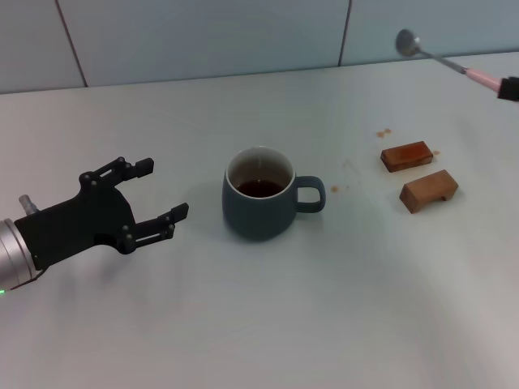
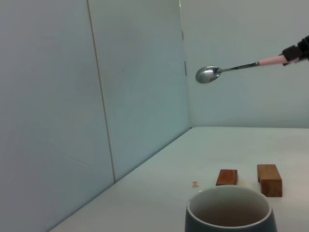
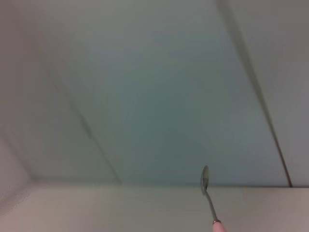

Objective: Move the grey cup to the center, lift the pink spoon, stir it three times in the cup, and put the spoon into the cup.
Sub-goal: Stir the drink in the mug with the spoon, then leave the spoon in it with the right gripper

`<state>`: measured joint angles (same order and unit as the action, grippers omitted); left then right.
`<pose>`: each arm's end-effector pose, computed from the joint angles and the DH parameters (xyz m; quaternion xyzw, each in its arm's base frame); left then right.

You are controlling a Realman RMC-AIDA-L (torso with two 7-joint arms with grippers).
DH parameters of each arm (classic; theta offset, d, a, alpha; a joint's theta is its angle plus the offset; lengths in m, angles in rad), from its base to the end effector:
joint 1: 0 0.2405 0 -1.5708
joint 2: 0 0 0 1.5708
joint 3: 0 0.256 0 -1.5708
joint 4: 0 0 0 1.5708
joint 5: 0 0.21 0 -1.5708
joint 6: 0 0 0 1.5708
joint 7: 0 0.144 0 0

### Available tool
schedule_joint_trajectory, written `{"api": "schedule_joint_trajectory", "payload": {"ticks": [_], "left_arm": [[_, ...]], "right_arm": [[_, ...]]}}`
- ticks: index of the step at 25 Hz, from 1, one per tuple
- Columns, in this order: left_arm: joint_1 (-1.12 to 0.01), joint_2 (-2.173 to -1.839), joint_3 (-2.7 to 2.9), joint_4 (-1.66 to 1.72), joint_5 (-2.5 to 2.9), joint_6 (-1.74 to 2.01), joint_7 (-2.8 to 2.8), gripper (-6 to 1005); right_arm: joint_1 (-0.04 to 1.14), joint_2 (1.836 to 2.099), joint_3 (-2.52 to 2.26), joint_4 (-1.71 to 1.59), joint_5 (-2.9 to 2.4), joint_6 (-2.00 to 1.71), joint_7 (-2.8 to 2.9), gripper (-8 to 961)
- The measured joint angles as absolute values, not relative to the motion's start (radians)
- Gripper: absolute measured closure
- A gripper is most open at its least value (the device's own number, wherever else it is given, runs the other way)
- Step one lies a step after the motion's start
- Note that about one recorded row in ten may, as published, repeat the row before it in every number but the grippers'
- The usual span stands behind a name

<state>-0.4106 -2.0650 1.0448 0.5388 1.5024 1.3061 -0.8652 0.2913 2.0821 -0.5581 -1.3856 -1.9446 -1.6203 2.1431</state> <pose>-0.2772 0.3242 -0.0252 -0.9295 -0.0752 -0.2499 0.2606 0.2689 0.3041 0.1502 -0.8279 0.3971 0.2603 0.2987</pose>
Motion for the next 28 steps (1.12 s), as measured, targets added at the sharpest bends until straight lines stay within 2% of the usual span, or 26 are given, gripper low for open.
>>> {"api": "schedule_joint_trajectory", "payload": {"ticks": [4,5,6,7,8,9,10,13,14,15,16,19,28], "left_arm": [[-0.406,-2.068,1.045,0.535,1.498,1.307,-0.866,148],[-0.406,-2.068,1.045,0.535,1.498,1.307,-0.866,148],[-0.403,-2.068,1.046,0.534,1.498,1.306,-0.867,148],[-0.403,-2.068,1.046,0.534,1.498,1.306,-0.867,148],[-0.402,-2.068,1.046,0.534,1.498,1.305,-0.868,149],[-0.4,-2.068,1.05,0.534,1.497,1.304,-0.871,149],[-0.4,-2.068,1.05,0.534,1.497,1.304,-0.871,149],[-0.397,-2.068,1.052,0.534,1.501,1.303,-0.874,149],[-0.397,-2.068,1.055,0.534,1.502,1.302,-0.879,149],[-0.397,-2.068,1.055,0.534,1.502,1.302,-0.879,149],[-0.396,-2.068,1.058,0.534,1.503,1.302,-0.882,149],[-0.393,-2.068,1.062,0.533,1.504,1.3,-0.884,149],[-0.387,-2.068,1.063,0.532,1.505,1.299,-0.893,149]], "right_arm": [[0.349,2.073,-0.711,-1.824,-2.163,-1.751,2.372,845],[0.349,2.073,-0.711,-1.824,-2.163,-1.751,2.372,843],[0.409,2.055,-0.728,-1.935,-2.199,-1.848,2.451,842],[0.409,2.055,-0.728,-1.935,-2.199,-1.848,2.451,841],[0.441,2.042,-0.736,-1.966,-2.21,-1.892,2.483,840],[0.517,2.012,-0.765,-2.016,-2.233,-1.984,2.553,838],[0.517,2.012,-0.765,-2.016,-2.233,-1.984,2.553,837],[0.634,1.981,-0.812,-2.016,-2.274,-2.076,2.633,833],[0.711,1.972,-0.834,-1.985,-2.319,-2.119,2.656,832],[0.711,1.972,-0.834,-1.985,-2.319,-2.119,2.656,830],[0.773,1.971,-0.848,-1.938,-2.363,-2.136,2.655,829],[0.839,1.963,-0.865,-1.848,-2.387,-2.141,2.654,825],[0.931,1.945,-0.95,-1.656,-2.443,-2.125,2.64,814]]}}
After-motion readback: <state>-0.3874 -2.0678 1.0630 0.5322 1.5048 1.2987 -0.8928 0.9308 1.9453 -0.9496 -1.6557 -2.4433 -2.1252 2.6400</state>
